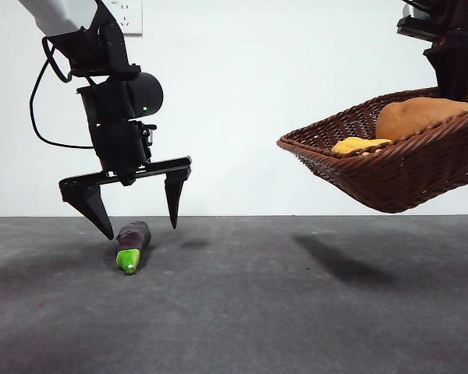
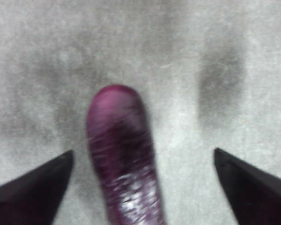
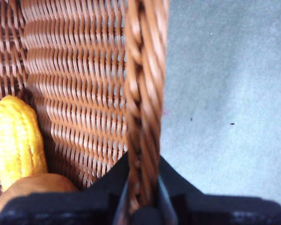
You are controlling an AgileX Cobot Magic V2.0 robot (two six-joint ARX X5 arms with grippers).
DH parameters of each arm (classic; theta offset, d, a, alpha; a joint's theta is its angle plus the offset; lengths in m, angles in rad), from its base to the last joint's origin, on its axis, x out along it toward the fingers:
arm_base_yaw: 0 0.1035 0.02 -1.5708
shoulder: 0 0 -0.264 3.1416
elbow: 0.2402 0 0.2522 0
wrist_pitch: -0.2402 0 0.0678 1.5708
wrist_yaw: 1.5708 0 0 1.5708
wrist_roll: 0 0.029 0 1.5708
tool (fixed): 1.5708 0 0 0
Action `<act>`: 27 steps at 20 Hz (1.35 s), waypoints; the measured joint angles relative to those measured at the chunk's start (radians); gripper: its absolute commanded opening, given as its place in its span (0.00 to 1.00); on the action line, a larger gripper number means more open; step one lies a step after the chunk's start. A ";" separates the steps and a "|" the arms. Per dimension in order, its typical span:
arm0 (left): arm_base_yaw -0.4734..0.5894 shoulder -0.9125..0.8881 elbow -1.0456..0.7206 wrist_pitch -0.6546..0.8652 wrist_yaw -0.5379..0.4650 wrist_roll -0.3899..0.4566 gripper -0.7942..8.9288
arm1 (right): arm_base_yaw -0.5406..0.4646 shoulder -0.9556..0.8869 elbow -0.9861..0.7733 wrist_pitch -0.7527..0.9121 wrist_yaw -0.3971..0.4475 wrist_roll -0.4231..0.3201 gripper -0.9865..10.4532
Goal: Help me put the vegetables on the table into the basket
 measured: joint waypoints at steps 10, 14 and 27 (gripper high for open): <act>0.000 0.035 0.000 -0.013 -0.047 0.095 0.07 | 0.000 0.000 0.000 0.000 0.000 -0.002 0.08; 0.003 0.014 0.000 -0.016 0.095 0.140 0.07 | 0.000 0.000 0.000 0.000 0.000 -0.002 0.08; -0.299 -0.467 0.002 0.031 0.422 0.243 0.07 | 0.101 0.000 0.000 -0.027 -0.212 -0.021 0.08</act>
